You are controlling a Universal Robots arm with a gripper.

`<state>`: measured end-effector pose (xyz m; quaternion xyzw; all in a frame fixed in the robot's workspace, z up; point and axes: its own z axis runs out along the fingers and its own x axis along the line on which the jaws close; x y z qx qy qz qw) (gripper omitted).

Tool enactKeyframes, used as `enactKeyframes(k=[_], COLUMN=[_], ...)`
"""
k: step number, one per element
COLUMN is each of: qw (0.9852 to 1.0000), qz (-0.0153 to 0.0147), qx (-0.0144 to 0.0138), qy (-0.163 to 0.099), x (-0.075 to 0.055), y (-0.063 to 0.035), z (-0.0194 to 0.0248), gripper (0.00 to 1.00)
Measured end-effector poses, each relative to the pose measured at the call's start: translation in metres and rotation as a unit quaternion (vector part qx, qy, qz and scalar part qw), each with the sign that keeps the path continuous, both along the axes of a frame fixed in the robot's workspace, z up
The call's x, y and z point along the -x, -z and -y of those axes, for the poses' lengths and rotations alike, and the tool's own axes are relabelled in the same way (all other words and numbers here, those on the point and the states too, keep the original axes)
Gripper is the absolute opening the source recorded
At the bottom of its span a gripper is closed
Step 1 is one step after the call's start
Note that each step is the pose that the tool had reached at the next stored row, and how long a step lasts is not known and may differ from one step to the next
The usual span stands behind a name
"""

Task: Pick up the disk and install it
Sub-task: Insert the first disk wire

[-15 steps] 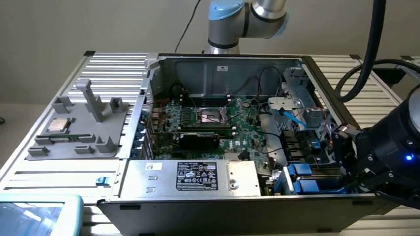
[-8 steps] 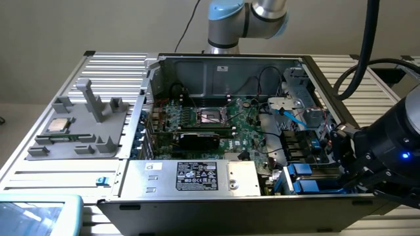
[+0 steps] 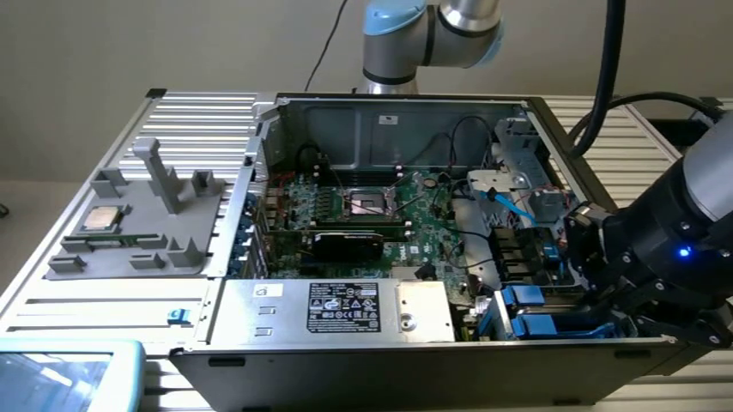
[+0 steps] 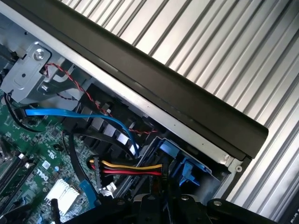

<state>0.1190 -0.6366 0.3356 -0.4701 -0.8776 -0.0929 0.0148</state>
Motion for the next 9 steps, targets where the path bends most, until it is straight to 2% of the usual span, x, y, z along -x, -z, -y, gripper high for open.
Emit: enactKeyframes(k=[1,3,7,8,9], qw=[1.0,1.0,1.0,1.0,0.9999], qz=[-0.0001,-0.0002,-0.0002,-0.0002,-0.0003], qx=[0.0003,0.0029,0.0044,0.008,0.014], qy=[0.0,0.0,0.0,0.0,0.0], x=[0.0001,0.0001,0.0002,0.0002,0.0002], y=[0.0,0.0,0.0001,0.0,0.0], z=[-0.0016,-0.0036,-0.0037,-0.004,-0.0044], gripper=[0.17,0.17,0.17,0.17,0.17])
